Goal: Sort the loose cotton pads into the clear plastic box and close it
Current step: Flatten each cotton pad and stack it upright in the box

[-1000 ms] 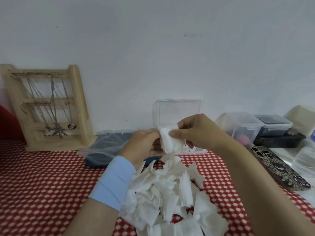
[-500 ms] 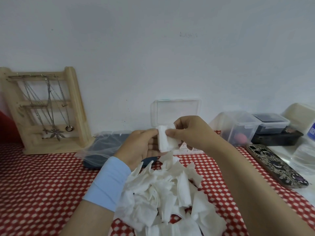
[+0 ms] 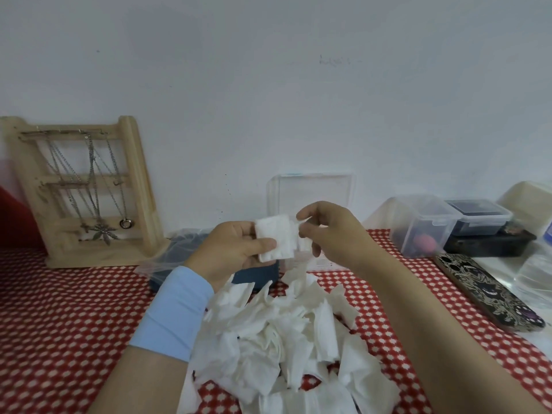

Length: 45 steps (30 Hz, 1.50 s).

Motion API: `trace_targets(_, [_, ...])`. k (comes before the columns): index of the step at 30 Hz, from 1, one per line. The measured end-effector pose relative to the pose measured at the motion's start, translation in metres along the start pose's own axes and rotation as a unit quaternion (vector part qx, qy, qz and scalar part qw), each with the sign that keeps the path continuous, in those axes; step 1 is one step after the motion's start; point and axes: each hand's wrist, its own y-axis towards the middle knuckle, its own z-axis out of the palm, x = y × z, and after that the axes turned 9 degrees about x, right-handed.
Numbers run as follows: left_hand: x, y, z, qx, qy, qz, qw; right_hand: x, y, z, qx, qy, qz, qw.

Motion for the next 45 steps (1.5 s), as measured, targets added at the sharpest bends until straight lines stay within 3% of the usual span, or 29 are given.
trace_targets(2, [0.002, 0.002, -0.008, -0.029, 0.009, 0.002, 1.000, -0.001, -0.003, 0.001, 0.096, -0.176, -0.060, 0.978])
trace_targets(4, [0.003, 0.003, -0.014, -0.034, 0.023, 0.005, 0.999, -0.003, -0.004, 0.005, 0.213, -0.295, -0.041, 0.931])
trace_targets(7, [0.001, 0.001, -0.016, -0.030, 0.021, 0.005, 0.999, -0.009, 0.000, 0.013, 0.238, -0.381, -0.010, 0.893])
trace_targets(11, [0.000, 0.001, -0.013, -0.043, -0.036, -0.004, 0.998, -0.011, -0.001, 0.002, 0.175, -0.313, 0.015, 0.933])
trace_targets(15, [-0.001, 0.002, -0.011, -0.098, -0.042, -0.001, 0.994, -0.002, -0.005, -0.020, 0.118, -0.074, -0.024, 0.990])
trace_targets(20, [0.002, 0.002, 0.001, -0.085, 0.024, -0.010, 0.996, 0.000, -0.009, -0.022, 0.164, 0.086, -0.036, 0.982])
trace_targets(24, [0.001, 0.001, 0.012, -0.054, 0.023, -0.018, 0.998, 0.005, -0.011, -0.025, 0.175, 0.089, -0.052, 0.979])
trace_targets(30, [0.001, 0.001, 0.021, 0.001, -0.032, -0.037, 0.999, 0.014, -0.012, -0.020, 0.101, 0.041, -0.019, 0.994])
trace_targets(34, [0.001, 0.002, 0.022, 0.003, -0.055, -0.043, 0.998, 0.011, -0.008, -0.019, 0.059, 0.041, 0.015, 0.997])
trace_targets(40, [0.002, 0.003, 0.022, -0.031, -0.036, -0.038, 0.998, 0.019, -0.014, -0.027, 0.071, 0.064, 0.015, 0.995])
trace_targets(45, [-0.001, 0.000, 0.027, -0.011, -0.059, -0.031, 0.998, 0.020, -0.013, -0.021, 0.066, 0.019, 0.035, 0.997])
